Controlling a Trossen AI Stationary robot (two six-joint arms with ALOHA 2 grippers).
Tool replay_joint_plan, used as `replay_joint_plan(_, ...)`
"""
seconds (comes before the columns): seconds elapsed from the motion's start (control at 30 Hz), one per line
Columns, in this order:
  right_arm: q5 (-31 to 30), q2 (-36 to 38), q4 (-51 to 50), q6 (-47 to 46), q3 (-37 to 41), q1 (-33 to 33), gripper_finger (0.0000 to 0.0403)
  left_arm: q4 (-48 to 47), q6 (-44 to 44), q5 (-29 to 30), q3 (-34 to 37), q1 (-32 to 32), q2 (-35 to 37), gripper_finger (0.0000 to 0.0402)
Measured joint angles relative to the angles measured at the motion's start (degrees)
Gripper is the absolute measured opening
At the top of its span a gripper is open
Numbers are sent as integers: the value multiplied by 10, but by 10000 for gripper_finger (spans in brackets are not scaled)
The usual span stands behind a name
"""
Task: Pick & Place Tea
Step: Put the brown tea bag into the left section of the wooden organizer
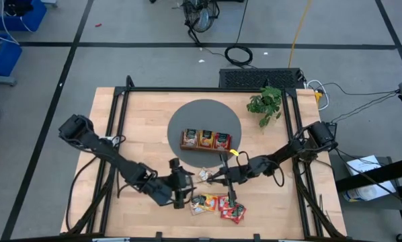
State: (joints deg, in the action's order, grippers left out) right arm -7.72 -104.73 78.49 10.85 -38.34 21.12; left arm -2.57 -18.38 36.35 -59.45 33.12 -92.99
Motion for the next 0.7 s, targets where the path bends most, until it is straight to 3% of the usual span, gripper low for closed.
replay_joint_plan(0.1, 0, 0, -14, 2, -8, 0, 0, 47, 18, -41, 19, -12, 0, 246)
replay_joint_plan(0.37, 0, -2, -29, 4, -15, 0, 0, 70, 36, -50, 27, -31, 0, 225)
replay_joint_plan(0.5, 0, -2, -30, 8, -15, 0, 0, 69, 46, -57, 27, -36, 0, 162)
replay_joint_plan(0.7, 0, -2, -40, 21, -15, 0, 0, 64, 55, -83, 27, -36, 0, 18)
